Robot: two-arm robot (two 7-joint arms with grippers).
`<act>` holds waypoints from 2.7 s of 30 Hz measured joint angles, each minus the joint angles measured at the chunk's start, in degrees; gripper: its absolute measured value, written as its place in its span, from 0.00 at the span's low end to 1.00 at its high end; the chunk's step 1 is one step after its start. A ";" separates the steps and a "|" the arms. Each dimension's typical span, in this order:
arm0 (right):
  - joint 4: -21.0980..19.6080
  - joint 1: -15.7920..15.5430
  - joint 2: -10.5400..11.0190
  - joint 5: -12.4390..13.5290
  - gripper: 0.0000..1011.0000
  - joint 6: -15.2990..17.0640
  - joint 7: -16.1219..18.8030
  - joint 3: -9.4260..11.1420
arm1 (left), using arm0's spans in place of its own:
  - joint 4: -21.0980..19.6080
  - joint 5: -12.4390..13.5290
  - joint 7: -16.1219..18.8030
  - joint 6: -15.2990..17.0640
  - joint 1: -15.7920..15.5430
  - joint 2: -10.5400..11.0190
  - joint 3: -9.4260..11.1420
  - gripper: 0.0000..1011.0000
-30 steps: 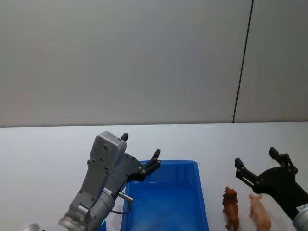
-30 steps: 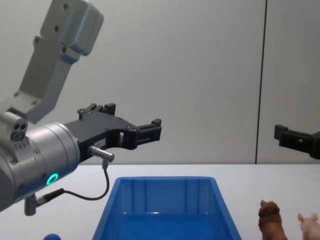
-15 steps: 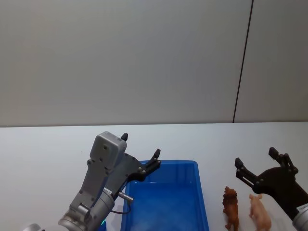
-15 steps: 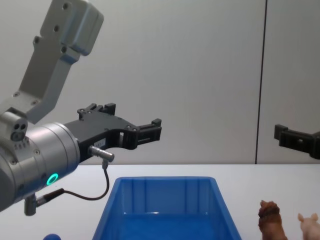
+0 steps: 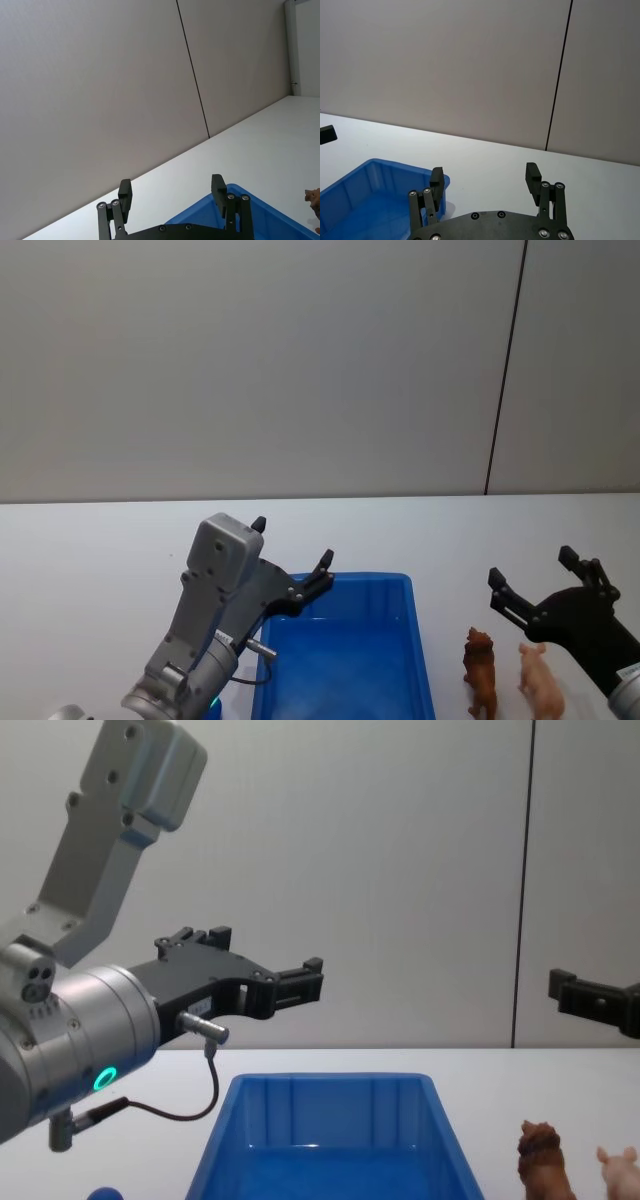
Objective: Pick up the two dolls from the table and place them into the box.
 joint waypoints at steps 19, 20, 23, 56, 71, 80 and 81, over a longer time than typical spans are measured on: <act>-2.65 -2.18 0.10 -1.12 0.99 5.57 -5.43 0.16 | 0.00 0.00 0.00 0.00 0.00 0.00 0.00 0.99; -2.85 -2.39 0.10 -1.18 0.99 6.37 -5.90 0.18 | 0.00 0.00 0.00 0.00 0.00 0.00 0.00 0.99; -3.08 -2.70 0.11 -1.24 0.99 7.49 -6.57 0.23 | 0.00 0.00 0.00 0.00 0.00 0.00 0.00 0.99; 3.26 -3.28 -1.62 -3.04 0.99 15.88 -7.82 -0.03 | 0.00 0.00 0.00 0.00 0.00 0.00 0.00 0.99; 6.54 -2.79 -2.56 -4.19 0.67 15.80 -5.92 -0.48 | 0.00 0.00 0.00 0.00 0.00 0.00 0.00 0.99; 7.05 -2.91 -2.80 -5.04 0.39 15.48 -5.62 -0.54 | 0.00 0.00 0.00 0.00 0.00 0.00 0.00 0.99; 7.00 -2.96 -2.81 -5.27 0.38 15.22 -5.63 -0.55 | 0.00 0.00 0.00 0.00 0.00 0.00 0.00 0.99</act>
